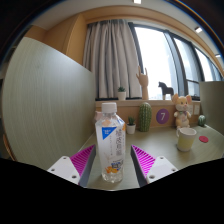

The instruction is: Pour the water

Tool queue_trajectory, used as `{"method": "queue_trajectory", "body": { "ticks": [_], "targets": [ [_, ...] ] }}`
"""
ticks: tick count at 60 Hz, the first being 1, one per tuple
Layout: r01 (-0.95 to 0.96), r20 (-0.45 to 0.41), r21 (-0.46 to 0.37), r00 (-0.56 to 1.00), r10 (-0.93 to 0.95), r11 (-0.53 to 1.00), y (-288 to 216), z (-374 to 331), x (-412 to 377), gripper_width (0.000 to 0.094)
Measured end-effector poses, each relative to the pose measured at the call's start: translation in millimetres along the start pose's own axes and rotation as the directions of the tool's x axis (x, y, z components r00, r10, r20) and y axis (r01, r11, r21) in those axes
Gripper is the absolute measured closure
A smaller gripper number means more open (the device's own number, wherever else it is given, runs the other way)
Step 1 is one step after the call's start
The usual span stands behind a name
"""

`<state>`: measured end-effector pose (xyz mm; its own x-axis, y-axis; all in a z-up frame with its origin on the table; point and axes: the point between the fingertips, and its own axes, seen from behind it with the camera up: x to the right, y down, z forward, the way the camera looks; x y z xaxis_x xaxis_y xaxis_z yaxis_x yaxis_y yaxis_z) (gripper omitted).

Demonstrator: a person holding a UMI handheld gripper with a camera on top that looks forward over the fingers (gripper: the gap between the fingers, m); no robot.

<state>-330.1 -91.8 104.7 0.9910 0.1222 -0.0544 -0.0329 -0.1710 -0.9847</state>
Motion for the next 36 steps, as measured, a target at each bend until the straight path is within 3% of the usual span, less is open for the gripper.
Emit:
{"method": "queue_trajectory", "body": {
  "ticks": [15,30,36],
  "targets": [
    [0.04,0.034,-0.007,0.999,-0.04,0.999,-1,36,-12,0.0261],
    [0.061,0.052,0.037,0.997,-0.063,0.997,-3,44,-12,0.0527],
    [0.053,0.062,0.046,0.997,-0.056,0.998,-1,44,-11,0.0583]
  ]
}}
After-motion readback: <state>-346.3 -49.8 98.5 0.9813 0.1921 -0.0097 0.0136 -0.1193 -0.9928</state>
